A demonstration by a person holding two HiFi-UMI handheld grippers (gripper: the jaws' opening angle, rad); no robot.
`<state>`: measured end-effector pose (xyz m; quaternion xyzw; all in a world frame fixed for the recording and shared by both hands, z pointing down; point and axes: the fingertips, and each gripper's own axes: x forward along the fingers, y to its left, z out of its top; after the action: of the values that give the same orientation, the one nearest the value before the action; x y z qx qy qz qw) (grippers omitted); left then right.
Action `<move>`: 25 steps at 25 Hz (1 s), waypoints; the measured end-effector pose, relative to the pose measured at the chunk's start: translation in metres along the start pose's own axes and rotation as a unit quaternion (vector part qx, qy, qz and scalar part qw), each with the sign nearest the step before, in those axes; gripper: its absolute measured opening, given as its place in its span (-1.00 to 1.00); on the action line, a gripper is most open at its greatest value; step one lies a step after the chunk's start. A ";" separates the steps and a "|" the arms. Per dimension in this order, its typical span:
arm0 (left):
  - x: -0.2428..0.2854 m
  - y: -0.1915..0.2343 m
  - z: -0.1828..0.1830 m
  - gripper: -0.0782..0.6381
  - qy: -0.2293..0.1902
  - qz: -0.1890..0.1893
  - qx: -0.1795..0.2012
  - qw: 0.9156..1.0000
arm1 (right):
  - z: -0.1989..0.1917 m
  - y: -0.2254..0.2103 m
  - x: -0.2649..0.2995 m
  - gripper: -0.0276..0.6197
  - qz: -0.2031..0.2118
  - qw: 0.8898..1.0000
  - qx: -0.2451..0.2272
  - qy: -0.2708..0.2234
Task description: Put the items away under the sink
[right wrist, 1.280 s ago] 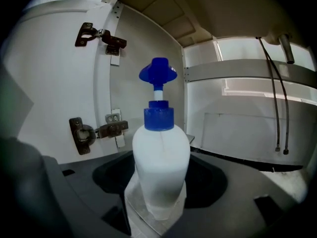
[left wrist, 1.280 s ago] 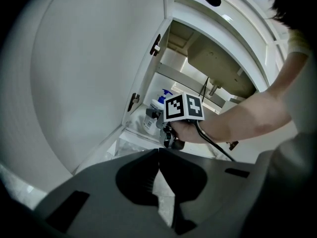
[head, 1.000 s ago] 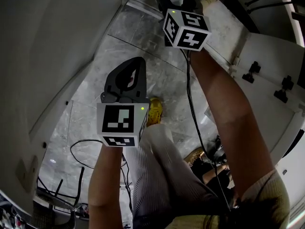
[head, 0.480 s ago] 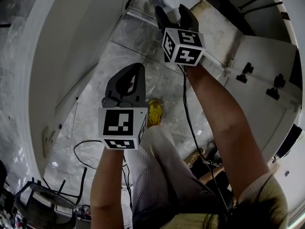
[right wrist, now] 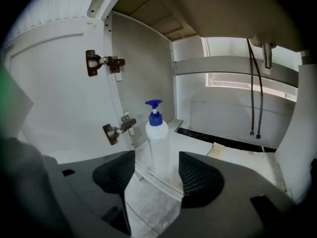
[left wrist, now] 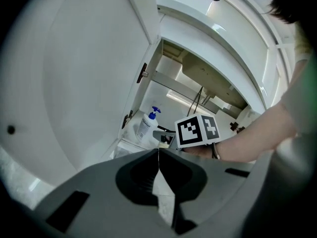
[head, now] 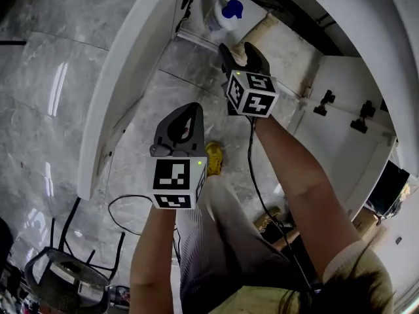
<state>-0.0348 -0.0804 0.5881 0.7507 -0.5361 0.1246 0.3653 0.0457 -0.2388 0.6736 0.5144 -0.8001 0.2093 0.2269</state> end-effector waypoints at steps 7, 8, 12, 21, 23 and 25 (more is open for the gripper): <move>-0.022 -0.020 0.017 -0.67 0.006 0.001 -0.007 1.000 | 0.004 0.011 -0.040 -0.04 0.006 0.999 0.044 0.029; -0.026 -0.022 0.020 -0.67 0.006 0.001 -0.008 1.000 | 0.005 0.013 -0.046 -0.04 0.007 0.998 0.047 0.032; -0.042 -0.035 0.031 -0.67 0.015 -0.001 -0.006 1.000 | 0.014 0.017 -0.071 -0.04 0.010 0.997 0.063 0.046; -0.083 -0.061 0.055 -0.67 0.030 -0.007 0.010 0.999 | 0.042 0.035 -0.127 -0.25 0.018 0.995 0.067 0.073; -0.092 -0.069 0.061 -0.67 0.030 -0.008 0.012 0.999 | 0.049 0.038 -0.140 -0.28 0.019 0.995 0.066 0.077; -0.101 -0.075 0.069 -0.67 0.030 -0.008 0.014 0.999 | 0.056 0.042 -0.152 -0.31 0.021 0.995 0.065 0.080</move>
<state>-0.0217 -0.0435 0.4507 0.7564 -0.5168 0.1514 0.3713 0.0551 -0.1437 0.5362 0.4927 -0.7750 0.3055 0.2516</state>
